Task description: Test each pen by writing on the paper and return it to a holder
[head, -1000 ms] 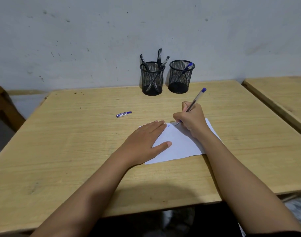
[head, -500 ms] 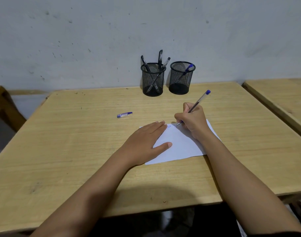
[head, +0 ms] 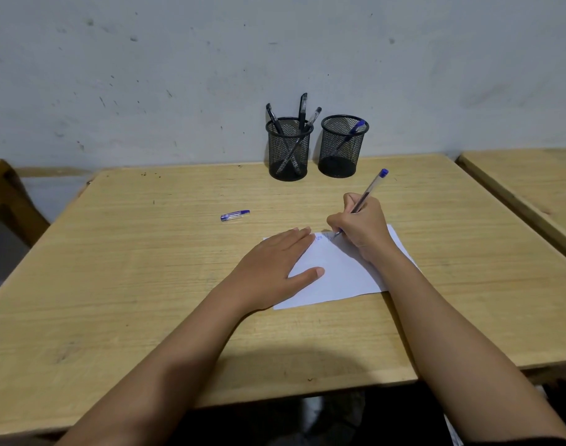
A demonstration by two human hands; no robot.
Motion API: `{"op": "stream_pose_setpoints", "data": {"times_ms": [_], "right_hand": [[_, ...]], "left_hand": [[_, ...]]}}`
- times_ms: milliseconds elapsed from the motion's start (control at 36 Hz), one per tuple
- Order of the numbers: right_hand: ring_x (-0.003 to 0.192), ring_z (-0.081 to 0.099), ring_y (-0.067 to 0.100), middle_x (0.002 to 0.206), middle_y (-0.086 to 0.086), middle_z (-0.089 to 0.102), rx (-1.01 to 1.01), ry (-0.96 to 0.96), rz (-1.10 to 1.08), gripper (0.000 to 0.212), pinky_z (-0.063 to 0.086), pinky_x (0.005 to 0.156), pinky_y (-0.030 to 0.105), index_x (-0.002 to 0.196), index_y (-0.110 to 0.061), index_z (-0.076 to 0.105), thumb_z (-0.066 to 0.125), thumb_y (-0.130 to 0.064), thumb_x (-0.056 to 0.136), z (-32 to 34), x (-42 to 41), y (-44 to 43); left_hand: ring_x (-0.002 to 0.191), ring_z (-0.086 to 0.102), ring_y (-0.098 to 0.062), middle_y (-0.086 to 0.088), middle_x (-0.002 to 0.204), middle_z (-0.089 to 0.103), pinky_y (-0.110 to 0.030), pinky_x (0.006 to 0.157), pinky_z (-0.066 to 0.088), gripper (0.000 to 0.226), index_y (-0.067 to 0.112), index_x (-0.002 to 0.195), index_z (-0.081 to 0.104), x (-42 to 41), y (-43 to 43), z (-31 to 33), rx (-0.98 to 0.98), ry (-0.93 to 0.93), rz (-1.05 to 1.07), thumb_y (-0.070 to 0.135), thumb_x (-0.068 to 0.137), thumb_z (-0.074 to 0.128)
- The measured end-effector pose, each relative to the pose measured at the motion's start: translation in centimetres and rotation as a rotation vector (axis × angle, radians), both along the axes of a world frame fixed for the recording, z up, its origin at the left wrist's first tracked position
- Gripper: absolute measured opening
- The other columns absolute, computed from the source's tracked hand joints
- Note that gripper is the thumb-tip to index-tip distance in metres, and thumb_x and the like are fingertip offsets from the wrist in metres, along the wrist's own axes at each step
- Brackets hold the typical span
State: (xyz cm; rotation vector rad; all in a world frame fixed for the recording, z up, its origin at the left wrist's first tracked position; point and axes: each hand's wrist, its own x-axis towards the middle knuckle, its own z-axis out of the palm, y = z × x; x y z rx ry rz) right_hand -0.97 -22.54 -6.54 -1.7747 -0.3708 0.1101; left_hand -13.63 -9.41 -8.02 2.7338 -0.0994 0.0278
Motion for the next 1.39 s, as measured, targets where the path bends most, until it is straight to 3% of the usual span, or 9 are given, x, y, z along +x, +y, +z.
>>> {"op": "stream_pose_setpoints", "data": {"times_ms": [167,250,528,694,806,972,1139,1250,1389], "right_hand": [[0.040,0.029,0.004,0.055,0.003,0.028,0.279,0.015,-0.200,0.041,0.033,0.042,0.014,0.055,-0.012,0.030,0.055,0.017,0.067,0.8,-0.5,-0.8],[0.042,0.040,0.008,0.057,0.006,0.041,0.410,0.084,-0.236,0.030,0.041,0.043,0.018,0.063,-0.008,0.041,0.062,0.012,0.072,1.2,-0.7,-1.5],[0.076,0.066,0.019,0.080,0.011,0.067,0.452,0.181,-0.043,0.014,0.057,0.073,0.020,0.078,-0.007,0.065,0.067,0.006,0.078,3.5,0.2,-1.0],[0.062,0.068,0.013,0.062,0.004,0.069,0.545,0.220,0.023,0.016,0.057,0.068,0.018,0.072,-0.005,0.063,0.066,0.010,0.076,5.2,0.4,-0.6],[0.059,0.066,0.012,0.066,0.008,0.067,0.510,0.234,0.050,0.014,0.056,0.063,0.016,0.072,-0.005,0.062,0.068,0.008,0.076,5.5,0.3,-0.1],[0.058,0.066,0.010,0.059,0.002,0.068,0.486,0.275,0.109,0.011,0.054,0.061,0.015,0.075,-0.002,0.062,0.069,0.006,0.076,5.1,0.0,1.0],[0.058,0.063,0.013,0.063,0.006,0.065,0.441,0.317,0.172,0.014,0.056,0.064,0.016,0.069,-0.002,0.063,0.067,0.009,0.076,4.8,-0.4,2.3],[0.059,0.063,0.013,0.060,0.004,0.066,0.409,0.339,0.204,0.015,0.056,0.063,0.016,0.066,-0.003,0.065,0.068,0.008,0.076,4.4,-0.8,3.1],[0.062,0.064,0.013,0.068,0.009,0.067,0.427,0.351,0.217,0.009,0.056,0.064,0.015,0.072,-0.001,0.065,0.068,0.006,0.076,4.4,-1.3,3.8]], "left_hand": [[0.143,0.005,0.001,0.018,0.156,0.011,-0.024,0.114,0.010,0.064,0.030,0.148,0.018,-0.2,-0.1,0.3,-0.042,-0.005,0.001,0.056,0.092,0.037],[0.142,0.007,0.002,0.019,0.156,0.012,-0.022,0.114,0.010,0.064,0.030,0.147,0.020,-0.3,-0.1,0.6,-0.075,-0.001,0.000,0.055,0.092,0.040],[0.138,0.020,-0.006,0.010,0.153,0.023,-0.022,0.108,0.019,0.066,0.024,0.145,0.029,0.1,0.0,2.1,-0.075,0.029,0.000,0.052,0.089,0.049],[0.132,0.030,-0.007,0.008,0.145,0.033,-0.022,0.106,0.029,0.056,0.018,0.138,0.040,1.0,1.2,2.4,-0.131,-0.017,-0.009,0.043,0.090,0.053],[0.119,0.046,-0.007,0.005,0.131,0.047,-0.008,0.090,0.029,0.041,0.014,0.129,0.051,1.4,4.0,2.7,-0.292,-0.195,0.163,0.031,0.092,0.055],[0.113,0.048,-0.023,-0.007,0.120,0.053,-0.020,0.087,0.032,0.031,0.004,0.116,0.057,1.7,9.4,1.2,-0.144,-0.194,0.403,0.022,0.092,0.053],[0.101,0.049,-0.016,-0.003,0.107,0.056,-0.019,0.084,0.032,0.023,0.007,0.110,0.065,1.8,9.7,0.7,-0.172,-0.259,0.396,0.017,0.093,0.053],[0.089,0.057,-0.015,-0.003,0.096,0.063,-0.012,0.073,0.039,0.015,0.010,0.100,0.069,1.9,9.2,1.1,-0.288,-0.310,0.392,0.015,0.088,0.061],[0.080,0.061,-0.007,-0.004,0.090,0.065,-0.010,0.068,0.046,0.010,0.011,0.087,0.068,1.5,7.5,2.6,-0.673,-0.385,0.428,0.002,0.082,0.066]]}}
